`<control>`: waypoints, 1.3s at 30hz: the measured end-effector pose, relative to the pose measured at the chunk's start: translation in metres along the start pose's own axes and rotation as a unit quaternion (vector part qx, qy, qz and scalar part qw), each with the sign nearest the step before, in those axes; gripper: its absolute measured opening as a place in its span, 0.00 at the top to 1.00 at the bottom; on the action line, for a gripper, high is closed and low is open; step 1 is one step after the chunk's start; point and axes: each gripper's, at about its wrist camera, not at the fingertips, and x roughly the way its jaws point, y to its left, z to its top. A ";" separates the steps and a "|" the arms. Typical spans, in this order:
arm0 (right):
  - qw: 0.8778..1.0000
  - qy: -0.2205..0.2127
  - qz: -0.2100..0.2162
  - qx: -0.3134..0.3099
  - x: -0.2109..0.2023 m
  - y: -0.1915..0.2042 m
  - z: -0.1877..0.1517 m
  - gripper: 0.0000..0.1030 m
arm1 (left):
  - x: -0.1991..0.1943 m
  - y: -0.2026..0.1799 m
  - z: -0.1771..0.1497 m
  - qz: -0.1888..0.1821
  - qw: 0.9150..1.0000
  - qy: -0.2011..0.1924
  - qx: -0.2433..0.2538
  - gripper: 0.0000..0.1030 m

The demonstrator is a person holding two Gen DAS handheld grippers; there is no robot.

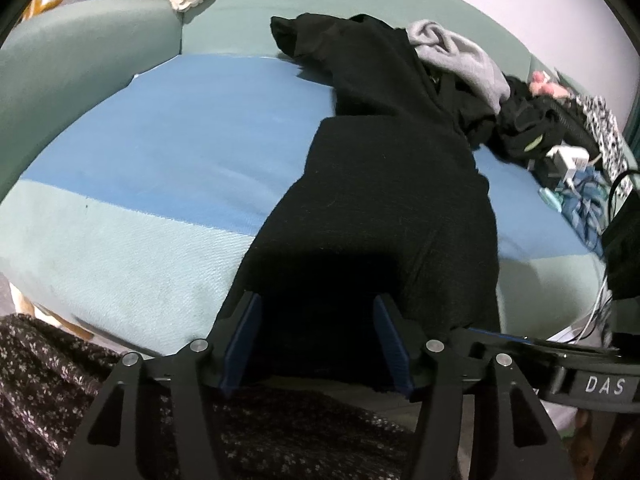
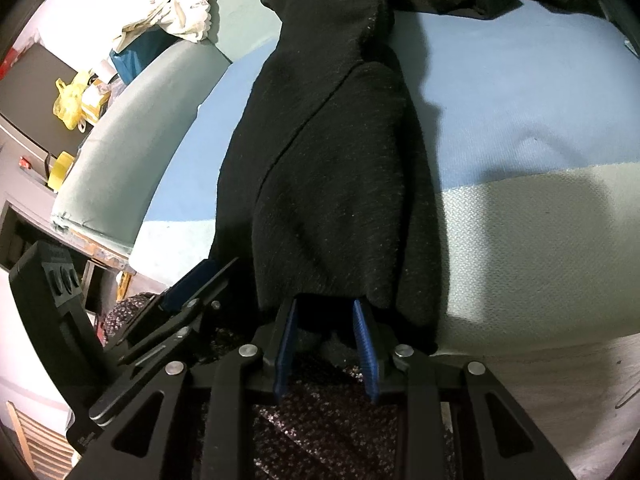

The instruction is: Fold clothes

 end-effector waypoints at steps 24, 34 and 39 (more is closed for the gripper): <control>0.988 0.022 0.099 0.116 -0.001 -0.054 -0.006 0.15 | -0.002 0.060 0.012 0.003 0.975 0.049 -0.217 0.23; 0.973 0.019 0.119 0.197 0.003 -0.074 -0.007 0.28 | 0.019 0.058 0.013 -0.013 0.954 0.157 -0.253 0.40; 0.970 -0.001 0.135 0.204 -0.014 -0.073 -0.008 0.76 | 0.003 0.054 0.011 -0.054 0.949 0.152 -0.270 0.80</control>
